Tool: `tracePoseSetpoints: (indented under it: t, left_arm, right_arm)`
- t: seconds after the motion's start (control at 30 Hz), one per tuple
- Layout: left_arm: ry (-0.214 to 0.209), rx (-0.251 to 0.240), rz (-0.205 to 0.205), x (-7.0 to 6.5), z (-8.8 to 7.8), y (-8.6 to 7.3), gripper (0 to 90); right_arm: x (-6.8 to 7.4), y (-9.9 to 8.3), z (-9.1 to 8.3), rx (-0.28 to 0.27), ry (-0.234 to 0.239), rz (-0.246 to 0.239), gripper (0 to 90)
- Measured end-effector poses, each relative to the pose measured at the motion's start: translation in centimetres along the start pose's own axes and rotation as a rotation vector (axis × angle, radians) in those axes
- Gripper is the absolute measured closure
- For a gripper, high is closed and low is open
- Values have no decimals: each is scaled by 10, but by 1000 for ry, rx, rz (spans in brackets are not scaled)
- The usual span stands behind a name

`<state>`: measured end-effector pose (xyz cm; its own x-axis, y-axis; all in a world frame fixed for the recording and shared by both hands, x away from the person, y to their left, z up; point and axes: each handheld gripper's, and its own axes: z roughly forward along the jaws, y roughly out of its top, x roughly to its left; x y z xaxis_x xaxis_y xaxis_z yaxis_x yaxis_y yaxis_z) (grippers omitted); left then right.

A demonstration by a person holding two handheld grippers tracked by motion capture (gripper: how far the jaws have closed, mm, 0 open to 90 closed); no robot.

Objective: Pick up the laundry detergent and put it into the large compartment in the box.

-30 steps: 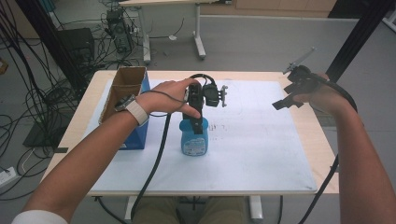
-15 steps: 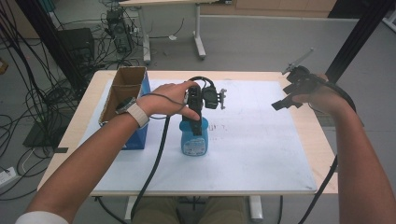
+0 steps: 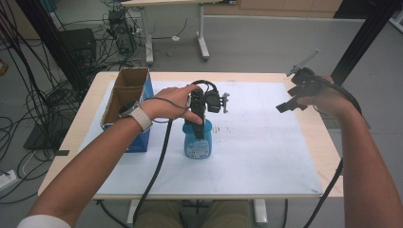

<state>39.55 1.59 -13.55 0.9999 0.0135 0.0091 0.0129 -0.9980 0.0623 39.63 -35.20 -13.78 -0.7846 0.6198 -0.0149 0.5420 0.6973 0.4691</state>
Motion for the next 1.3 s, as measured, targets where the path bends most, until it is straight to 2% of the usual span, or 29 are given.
tracePoseSetpoints:
  t: [1.3]
  left_arm:
    - [5,5,-13,0,2,-2,76]
  right_arm:
    - [0,-1,-2,5,-3,0,113]
